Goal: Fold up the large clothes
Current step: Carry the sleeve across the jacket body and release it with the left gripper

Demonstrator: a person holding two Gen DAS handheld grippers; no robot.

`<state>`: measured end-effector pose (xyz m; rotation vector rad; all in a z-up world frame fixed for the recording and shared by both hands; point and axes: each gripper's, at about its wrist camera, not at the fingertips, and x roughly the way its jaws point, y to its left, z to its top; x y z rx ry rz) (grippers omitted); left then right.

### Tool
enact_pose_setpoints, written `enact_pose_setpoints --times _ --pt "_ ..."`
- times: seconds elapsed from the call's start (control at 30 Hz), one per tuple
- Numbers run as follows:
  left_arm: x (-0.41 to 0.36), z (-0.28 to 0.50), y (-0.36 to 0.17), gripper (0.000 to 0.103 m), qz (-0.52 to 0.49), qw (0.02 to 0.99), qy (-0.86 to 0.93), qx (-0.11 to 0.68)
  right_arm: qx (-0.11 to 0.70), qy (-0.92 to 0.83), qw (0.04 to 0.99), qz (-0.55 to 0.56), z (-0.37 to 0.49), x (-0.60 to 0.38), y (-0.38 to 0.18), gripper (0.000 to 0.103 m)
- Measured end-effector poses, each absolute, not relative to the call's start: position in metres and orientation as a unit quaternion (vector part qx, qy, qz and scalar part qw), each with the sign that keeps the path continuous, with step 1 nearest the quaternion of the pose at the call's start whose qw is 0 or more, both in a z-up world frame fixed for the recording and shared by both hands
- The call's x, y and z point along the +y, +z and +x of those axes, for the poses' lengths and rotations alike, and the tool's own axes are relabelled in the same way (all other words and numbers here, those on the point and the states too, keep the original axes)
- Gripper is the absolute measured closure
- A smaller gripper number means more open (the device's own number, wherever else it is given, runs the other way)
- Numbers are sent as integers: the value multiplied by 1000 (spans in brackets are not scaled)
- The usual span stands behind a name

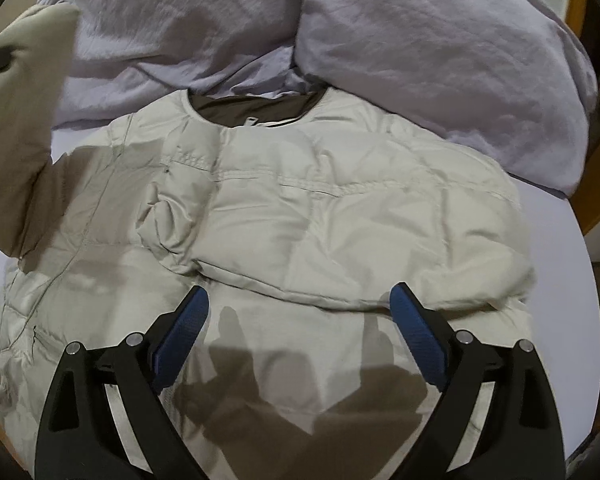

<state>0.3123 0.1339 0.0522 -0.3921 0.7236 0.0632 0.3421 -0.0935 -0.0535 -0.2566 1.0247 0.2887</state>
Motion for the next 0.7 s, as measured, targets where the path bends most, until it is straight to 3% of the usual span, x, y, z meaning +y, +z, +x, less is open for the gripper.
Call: enact_pose_setpoints --times 0.23,0.47,0.57,0.63,0.7 --pt "61 355 13 91 -148 900 -15 410 495 109 856 -104 341 -124 -52 9" --pt "38 368 -25 88 -126 878 -14 462 505 99 853 -91 341 -138 -59 9" --pt "44 363 -24 77 -136 875 -12 464 506 99 852 -87 340 -139 -60 9" --pt "53 358 -18 64 -145 879 -15 454 507 100 852 -86 340 -139 -60 9" --pt "63 356 -11 59 -148 884 -10 443 507 99 852 -85 340 -140 -61 9"
